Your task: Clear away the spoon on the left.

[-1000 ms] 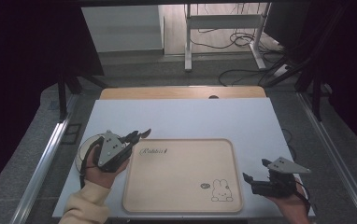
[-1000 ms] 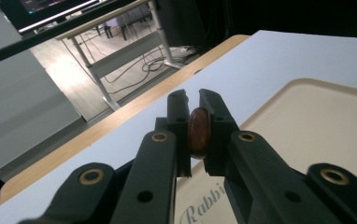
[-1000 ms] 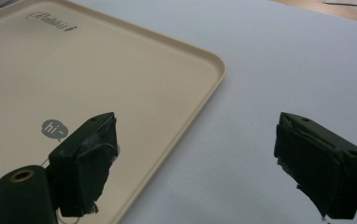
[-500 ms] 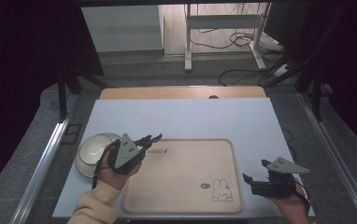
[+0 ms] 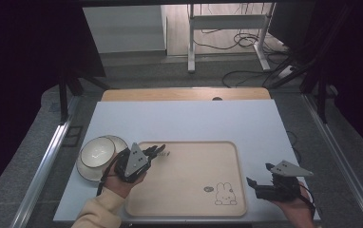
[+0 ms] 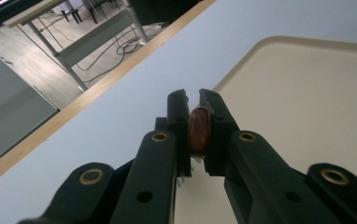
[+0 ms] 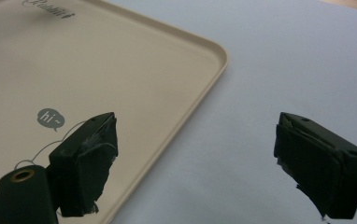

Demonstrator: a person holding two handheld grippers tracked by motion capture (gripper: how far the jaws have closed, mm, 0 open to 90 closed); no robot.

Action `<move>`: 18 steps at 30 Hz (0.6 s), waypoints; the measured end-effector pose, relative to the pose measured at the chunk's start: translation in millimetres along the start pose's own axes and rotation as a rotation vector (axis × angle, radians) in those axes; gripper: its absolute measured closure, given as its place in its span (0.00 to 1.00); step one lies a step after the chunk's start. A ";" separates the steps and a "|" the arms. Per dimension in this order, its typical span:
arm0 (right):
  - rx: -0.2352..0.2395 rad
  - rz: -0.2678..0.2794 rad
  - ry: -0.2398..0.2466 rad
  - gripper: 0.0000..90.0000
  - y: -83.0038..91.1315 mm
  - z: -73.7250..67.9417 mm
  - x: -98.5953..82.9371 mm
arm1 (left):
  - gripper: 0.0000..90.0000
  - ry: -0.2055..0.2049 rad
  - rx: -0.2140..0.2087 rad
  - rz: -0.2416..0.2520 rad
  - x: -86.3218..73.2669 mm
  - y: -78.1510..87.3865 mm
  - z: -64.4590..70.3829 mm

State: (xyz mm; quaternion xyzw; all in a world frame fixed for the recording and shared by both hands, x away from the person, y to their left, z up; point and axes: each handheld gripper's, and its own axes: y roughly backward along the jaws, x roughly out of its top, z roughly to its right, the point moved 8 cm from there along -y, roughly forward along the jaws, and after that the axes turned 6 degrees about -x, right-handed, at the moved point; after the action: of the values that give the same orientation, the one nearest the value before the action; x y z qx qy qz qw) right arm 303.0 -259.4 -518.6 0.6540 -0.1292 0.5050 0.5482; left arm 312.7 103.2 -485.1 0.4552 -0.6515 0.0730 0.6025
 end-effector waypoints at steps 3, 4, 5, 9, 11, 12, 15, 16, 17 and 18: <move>0.002 -0.002 0.002 0.15 -0.1 -0.5 -0.3 | 0.94 -0.011 -0.006 -0.013 -2.4 -0.6 1.9; 0.003 -0.003 0.002 0.15 -0.2 -0.6 -0.3 | 0.94 -0.015 -0.008 -0.018 -3.4 -0.7 2.4; 0.004 -0.003 0.003 0.15 -0.3 -0.7 -0.3 | 0.94 -0.018 -0.008 -0.020 -4.3 -1.0 2.9; 0.005 -0.004 0.004 0.15 -0.5 -0.7 -0.5 | 0.94 -0.024 -0.012 -0.031 -8.4 -1.2 5.7; 0.006 -0.004 0.004 0.15 -0.6 -0.8 -0.5 | 0.94 -0.031 -0.015 -0.041 -11.4 -1.7 7.9; 0.007 -0.004 0.005 0.15 -0.6 -0.9 -0.5 | 0.94 -0.035 -0.017 -0.048 -12.9 -2.1 9.1; 0.008 -0.004 0.007 0.15 -0.6 -1.2 -0.5 | 0.94 -0.061 -0.012 -0.056 -15.1 -2.9 12.9; 0.009 -0.004 0.007 0.15 -0.6 -1.3 -0.4 | 0.94 -0.068 -0.010 -0.060 -15.3 -2.8 14.0; 0.009 -0.004 0.008 0.15 -0.7 -1.4 -0.4 | 0.94 -0.075 -0.010 -0.062 -15.5 -2.9 15.4; 0.009 -0.004 0.008 0.15 -0.7 -1.4 -0.4 | 0.94 -0.081 -0.009 -0.065 -15.8 -3.0 16.8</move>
State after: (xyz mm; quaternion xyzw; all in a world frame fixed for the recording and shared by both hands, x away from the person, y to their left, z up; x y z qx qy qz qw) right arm 302.6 -258.0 -519.5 0.6548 -0.1234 0.5071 0.5466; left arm 300.4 98.7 -504.3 0.4759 -0.6606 0.0318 0.5797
